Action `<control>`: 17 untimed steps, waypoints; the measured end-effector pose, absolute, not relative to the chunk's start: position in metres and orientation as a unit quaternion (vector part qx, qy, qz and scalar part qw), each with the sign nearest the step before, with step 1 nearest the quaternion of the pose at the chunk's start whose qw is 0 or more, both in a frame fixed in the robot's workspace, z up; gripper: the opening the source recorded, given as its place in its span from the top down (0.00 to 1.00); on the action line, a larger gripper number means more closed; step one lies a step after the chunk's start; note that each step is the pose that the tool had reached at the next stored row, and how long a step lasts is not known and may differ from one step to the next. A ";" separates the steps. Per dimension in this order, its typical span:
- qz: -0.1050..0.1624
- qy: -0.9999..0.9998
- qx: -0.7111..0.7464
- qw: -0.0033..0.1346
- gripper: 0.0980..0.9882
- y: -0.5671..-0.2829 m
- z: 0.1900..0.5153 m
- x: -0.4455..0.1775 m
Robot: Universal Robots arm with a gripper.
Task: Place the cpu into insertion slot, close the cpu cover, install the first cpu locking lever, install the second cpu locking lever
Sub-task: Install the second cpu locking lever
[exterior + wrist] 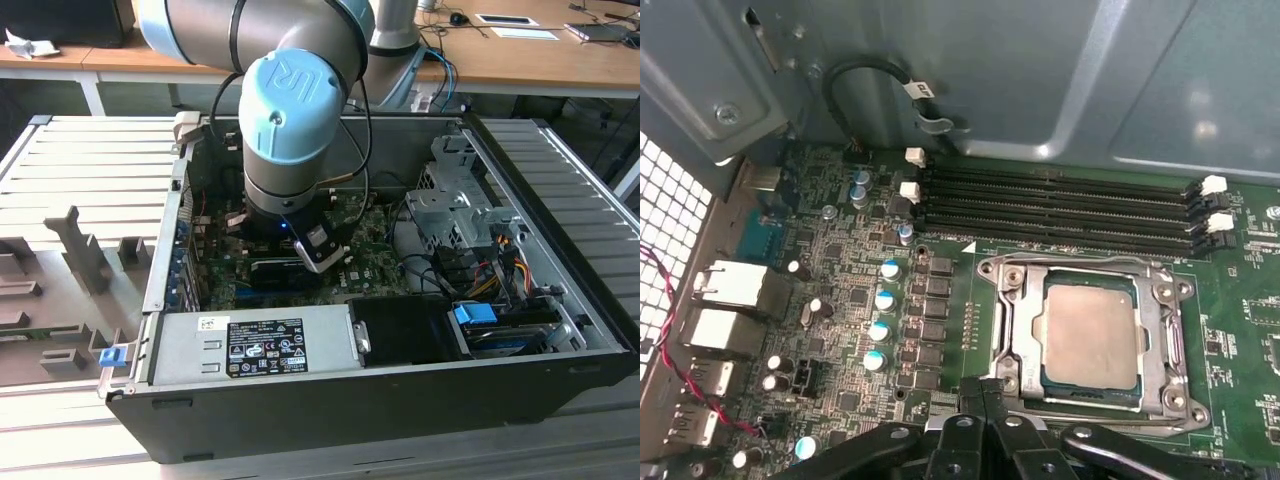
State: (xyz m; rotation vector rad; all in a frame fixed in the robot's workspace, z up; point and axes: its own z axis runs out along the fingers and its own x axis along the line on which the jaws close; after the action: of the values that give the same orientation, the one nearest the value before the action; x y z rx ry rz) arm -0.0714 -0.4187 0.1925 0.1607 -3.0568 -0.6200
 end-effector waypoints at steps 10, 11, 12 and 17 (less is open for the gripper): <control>-0.198 -0.979 0.051 0.009 0.99 -0.416 0.191 -0.073; -0.196 -0.979 0.051 0.009 0.99 -0.416 0.191 -0.073; -0.194 -0.980 0.051 0.009 0.99 -0.416 0.191 -0.073; -0.192 -0.980 0.051 0.009 0.99 -0.415 0.194 -0.073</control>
State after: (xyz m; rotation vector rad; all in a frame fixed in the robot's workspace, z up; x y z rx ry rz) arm -0.0729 -0.4153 0.1939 0.1588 -3.0608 -0.5984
